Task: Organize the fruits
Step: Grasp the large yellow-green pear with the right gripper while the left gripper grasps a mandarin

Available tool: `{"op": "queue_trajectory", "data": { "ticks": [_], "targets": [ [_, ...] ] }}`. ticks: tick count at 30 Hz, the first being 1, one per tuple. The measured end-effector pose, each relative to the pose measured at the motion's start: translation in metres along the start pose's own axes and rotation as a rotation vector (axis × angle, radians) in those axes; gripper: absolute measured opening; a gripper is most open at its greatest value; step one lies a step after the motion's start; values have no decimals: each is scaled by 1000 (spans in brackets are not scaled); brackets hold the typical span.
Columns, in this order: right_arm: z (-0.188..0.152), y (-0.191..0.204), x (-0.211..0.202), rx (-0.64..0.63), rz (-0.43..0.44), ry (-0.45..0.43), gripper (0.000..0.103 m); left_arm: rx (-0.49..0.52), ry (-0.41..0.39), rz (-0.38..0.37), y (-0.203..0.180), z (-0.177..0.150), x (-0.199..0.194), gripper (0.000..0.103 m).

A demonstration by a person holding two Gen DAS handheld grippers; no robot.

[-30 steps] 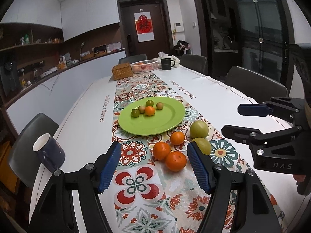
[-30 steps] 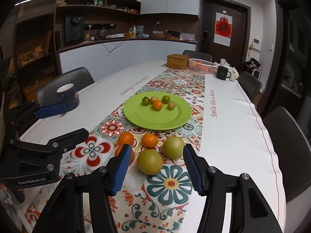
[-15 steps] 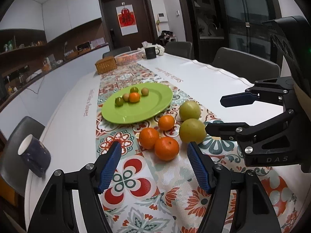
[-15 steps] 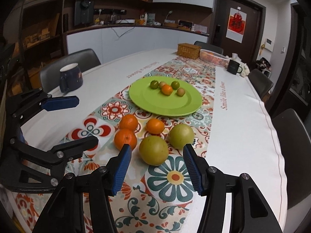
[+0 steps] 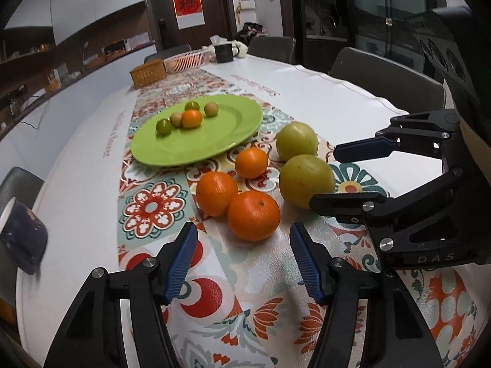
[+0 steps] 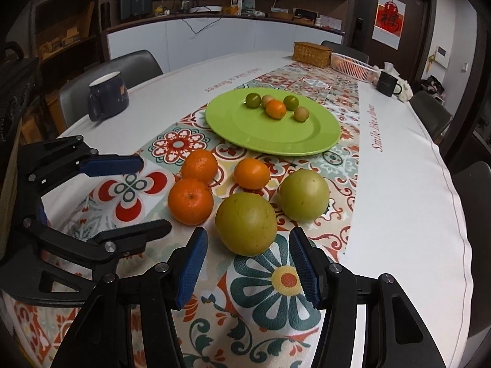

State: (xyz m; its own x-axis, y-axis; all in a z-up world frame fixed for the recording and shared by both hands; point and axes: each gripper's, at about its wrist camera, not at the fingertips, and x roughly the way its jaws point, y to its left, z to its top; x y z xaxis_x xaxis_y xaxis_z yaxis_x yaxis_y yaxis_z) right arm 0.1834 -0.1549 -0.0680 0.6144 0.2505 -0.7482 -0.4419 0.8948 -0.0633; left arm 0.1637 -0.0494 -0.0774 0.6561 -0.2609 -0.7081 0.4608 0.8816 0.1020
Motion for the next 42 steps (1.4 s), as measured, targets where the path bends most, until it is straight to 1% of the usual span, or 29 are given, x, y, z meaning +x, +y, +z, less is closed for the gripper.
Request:
{"op": "queue_trajectory", "data": {
  "ticks": [6,9,13,15,16,20,22,27,29,31,33,38,42],
  "targets": [
    [4,-2,13,-11,7,18,56,-1,15,-4,1,1,8,58],
    [6,-4,19,-3,20,22,56,-2,21,-3,1,1,10,56],
    [5,-6,27,32,36,28,56,-1,24,-7,0,3,10,56],
    [3,-7,26,48,48,23,50,-1,25,-8,-2,4,10,56],
    [2,-7,25,55,48,20,50,-4,25,-8,-2,5,11,56],
    [-5,-11,17,90,9,9,49,-28,36,-11,-4,9,13,56],
    [-8,-16,13,119,-5,6,49,-43,48,-3,-6,11,17,52],
    [-17,-29,2,185,-43,-6,49,-67,72,10,-11,19,24,50],
    [-18,-32,-2,206,-45,-11,49,-73,75,29,-12,22,27,48],
    [-20,-35,-5,220,-52,-13,49,-73,77,55,-12,24,29,42],
    [-21,-36,-7,226,-57,-15,48,-78,79,56,-12,24,29,42],
    [-21,-33,-16,234,-67,-41,40,-94,80,60,-10,22,28,41],
    [-20,-31,-15,222,-67,-44,40,-104,84,56,-9,21,28,42]
  ]
}}
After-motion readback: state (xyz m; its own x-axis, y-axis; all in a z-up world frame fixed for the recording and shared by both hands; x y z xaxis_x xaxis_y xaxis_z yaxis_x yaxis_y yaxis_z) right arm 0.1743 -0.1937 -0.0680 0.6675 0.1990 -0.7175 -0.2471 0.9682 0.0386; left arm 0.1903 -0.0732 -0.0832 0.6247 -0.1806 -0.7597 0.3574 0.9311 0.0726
